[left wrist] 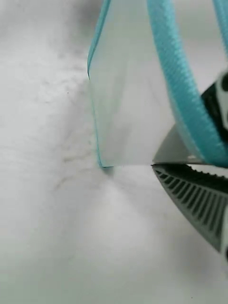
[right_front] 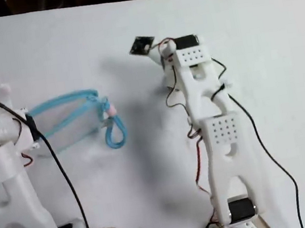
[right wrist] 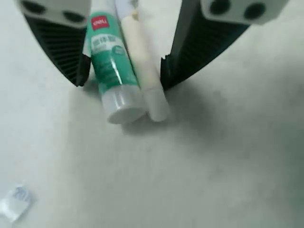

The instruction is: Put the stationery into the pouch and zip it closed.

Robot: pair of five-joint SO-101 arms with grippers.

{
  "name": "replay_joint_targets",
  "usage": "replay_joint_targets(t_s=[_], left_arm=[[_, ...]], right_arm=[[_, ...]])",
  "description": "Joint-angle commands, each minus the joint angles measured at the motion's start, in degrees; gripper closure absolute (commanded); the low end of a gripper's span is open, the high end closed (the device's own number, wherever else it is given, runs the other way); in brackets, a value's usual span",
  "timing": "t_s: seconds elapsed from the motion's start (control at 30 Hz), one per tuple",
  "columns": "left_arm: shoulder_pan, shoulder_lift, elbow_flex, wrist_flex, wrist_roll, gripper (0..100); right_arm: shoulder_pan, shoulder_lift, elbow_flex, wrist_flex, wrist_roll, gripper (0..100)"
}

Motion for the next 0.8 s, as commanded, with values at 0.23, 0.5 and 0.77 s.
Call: replay_joint_targets(t_s=[0.23,0.5,0.77], left_arm=[[0.4,1.9,0.3,-0.9,0.4,98],[0.4,1.9,0.3,-0.9,0.3,98],[0.4,1.8,-0.2,-0.6,0.4,98]], right_arm=[[-1.7,14.4,-19.2,9.7,10.0,98.3],[-0.7,14.6,-20.6,13.9,9.8,98.1],[-1.1,10.2,-20.7,15.8,4.0,98.1]])
